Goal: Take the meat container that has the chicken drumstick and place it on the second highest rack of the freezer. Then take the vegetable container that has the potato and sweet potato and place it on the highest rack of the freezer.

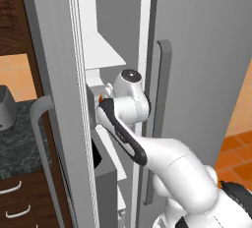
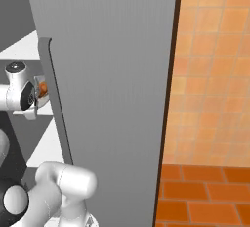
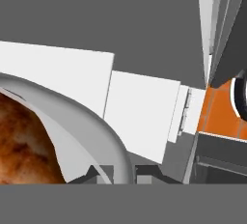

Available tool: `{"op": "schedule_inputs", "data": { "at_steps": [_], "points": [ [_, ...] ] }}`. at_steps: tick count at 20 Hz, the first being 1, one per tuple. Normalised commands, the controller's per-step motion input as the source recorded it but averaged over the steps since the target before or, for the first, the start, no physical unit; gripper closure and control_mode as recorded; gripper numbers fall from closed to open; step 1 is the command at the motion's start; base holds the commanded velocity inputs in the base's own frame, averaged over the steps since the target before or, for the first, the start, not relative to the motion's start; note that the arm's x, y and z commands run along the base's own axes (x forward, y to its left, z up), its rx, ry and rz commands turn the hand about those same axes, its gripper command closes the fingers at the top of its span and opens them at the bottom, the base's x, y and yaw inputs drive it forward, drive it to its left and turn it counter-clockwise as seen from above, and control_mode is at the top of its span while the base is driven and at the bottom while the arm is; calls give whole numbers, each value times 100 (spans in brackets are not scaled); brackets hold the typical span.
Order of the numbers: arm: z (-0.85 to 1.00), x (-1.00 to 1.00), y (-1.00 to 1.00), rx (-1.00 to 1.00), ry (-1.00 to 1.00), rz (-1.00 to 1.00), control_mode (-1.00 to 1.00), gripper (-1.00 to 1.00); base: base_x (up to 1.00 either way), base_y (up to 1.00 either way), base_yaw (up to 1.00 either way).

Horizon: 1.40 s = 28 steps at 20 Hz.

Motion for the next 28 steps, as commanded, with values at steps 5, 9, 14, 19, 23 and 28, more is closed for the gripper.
{"op": "schedule_inputs", "data": {
  "at_steps": [5,9,14,19,23,28],
  "points": [
    [-18,83,17,0,0,-2,-100,100,0,0,0],
    [-21,69,20,0,0,-1,-100,100,0,0,0],
    [-30,43,19,0,0,-1,-100,100,0,0,0],
    [-33,39,1,-1,0,-2,-100,100,0,0,0],
    [-44,29,0,-2,0,-2,-100,100,0,0,0],
    [-32,28,2,-1,0,-2,-100,100,0,0,0]
  ]
}}
